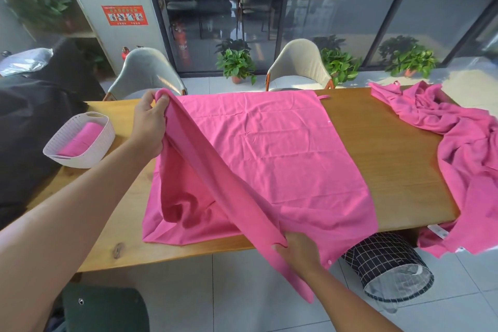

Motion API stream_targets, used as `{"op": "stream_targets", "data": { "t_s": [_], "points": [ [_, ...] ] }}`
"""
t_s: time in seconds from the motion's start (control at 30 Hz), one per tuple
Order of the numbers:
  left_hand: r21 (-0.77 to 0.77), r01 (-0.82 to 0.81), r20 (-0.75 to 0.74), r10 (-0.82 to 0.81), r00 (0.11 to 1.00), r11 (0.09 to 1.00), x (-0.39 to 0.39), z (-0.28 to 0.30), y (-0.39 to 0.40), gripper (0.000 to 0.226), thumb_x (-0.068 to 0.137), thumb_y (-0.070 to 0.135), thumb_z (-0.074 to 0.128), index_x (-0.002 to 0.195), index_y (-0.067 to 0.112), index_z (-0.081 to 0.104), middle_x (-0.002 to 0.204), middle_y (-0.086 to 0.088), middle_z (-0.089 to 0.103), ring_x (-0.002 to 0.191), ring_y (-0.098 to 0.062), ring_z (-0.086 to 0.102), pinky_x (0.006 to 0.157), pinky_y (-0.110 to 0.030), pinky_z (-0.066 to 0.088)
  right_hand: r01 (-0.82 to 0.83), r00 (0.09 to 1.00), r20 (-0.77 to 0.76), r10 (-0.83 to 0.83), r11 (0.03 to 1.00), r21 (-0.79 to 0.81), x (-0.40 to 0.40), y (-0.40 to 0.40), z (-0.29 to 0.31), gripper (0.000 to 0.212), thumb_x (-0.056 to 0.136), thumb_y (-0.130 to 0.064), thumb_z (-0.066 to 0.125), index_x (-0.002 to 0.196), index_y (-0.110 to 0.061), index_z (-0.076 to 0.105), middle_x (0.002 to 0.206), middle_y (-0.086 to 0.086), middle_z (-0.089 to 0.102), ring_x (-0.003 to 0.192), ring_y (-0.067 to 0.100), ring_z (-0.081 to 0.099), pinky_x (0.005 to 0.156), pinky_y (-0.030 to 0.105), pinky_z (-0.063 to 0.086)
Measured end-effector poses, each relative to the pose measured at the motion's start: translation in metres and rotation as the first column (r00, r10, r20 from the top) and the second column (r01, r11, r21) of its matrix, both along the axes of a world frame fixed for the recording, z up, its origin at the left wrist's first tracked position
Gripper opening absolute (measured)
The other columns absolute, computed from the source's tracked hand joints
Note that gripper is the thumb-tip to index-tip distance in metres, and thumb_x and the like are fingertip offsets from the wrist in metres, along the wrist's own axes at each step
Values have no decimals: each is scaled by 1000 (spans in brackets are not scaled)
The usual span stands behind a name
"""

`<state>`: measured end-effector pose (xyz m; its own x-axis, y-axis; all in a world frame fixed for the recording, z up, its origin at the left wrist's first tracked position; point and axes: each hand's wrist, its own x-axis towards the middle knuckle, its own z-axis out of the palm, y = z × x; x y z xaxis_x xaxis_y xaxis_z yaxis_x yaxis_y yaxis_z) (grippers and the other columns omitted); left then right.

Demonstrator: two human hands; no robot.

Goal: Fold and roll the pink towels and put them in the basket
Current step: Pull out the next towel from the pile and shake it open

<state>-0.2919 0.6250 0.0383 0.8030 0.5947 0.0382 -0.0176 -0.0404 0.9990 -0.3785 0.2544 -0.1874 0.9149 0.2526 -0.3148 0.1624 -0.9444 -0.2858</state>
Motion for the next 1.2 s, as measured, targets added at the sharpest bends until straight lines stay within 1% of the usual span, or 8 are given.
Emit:
{"op": "stream_targets", "data": {
  "t_s": [0.13,0.33,0.53,0.73,0.9,1.03,1.1,1.2],
  "points": [
    [54,-10,-12,11,1000,998,1,-2,4,34,96,28,56,67,42,65,60,21,56,59,1,50,51,-18,42,87,996,-15,-86,992,91,9,-21,10,30,92,-37,58,116,-23,69,105,4,74,98,27,67,74,34,46],
    [68,-14,-20,16,1000,998,10,0,15,19,96,28,54,77,27,52,73,5,47,66,-8,44,58,-29,36,50,993,-106,-59,995,-86,28,-52,16,34,94,-26,48,123,-23,65,119,5,70,107,29,66,89,36,52],
    [122,23,-44,-18,999,992,18,1,11,18,97,28,54,80,26,57,77,4,51,72,-10,47,63,-29,39,212,954,191,-230,971,109,72,-44,62,28,107,-32,36,120,-15,54,95,6,72,89,28,68,73,39,53],
    [263,66,-90,-43,995,963,22,3,20,14,101,25,52,91,23,61,82,1,57,80,-16,53,69,-34,43,188,857,496,-142,981,-44,140,-62,148,30,105,-40,38,110,-14,54,85,14,70,79,35,68,61,36,39],
    [356,-19,-72,48,996,934,29,9,30,19,102,30,47,86,22,54,74,2,51,67,-15,46,57,-33,37,227,740,666,-94,967,-116,184,-72,218,43,103,-51,34,77,-21,48,69,10,68,57,27,55,56,32,32],
    [490,-68,-149,160,976,869,29,-2,49,26,103,33,44,80,20,45,73,1,51,67,-20,46,61,-39,36,171,800,579,156,866,-470,202,-86,241,43,105,-48,34,98,-18,65,76,5,71,66,25,66,83,38,50],
    [522,-112,-158,225,962,845,31,-6,61,28,102,33,43,77,21,41,74,1,51,68,-24,47,61,-40,33,201,795,596,116,876,-439,218,-98,246,31,106,-34,38,108,-13,62,78,6,68,68,26,66,79,40,55],
    [568,-80,-195,229,954,819,44,-12,69,25,103,31,44,80,22,44,74,2,52,76,-29,49,67,-39,35,278,792,600,-118,943,-182,240,-101,245,24,103,-16,42,123,-8,53,88,11,66,73,29,65,63,43,56]
  ]
}}
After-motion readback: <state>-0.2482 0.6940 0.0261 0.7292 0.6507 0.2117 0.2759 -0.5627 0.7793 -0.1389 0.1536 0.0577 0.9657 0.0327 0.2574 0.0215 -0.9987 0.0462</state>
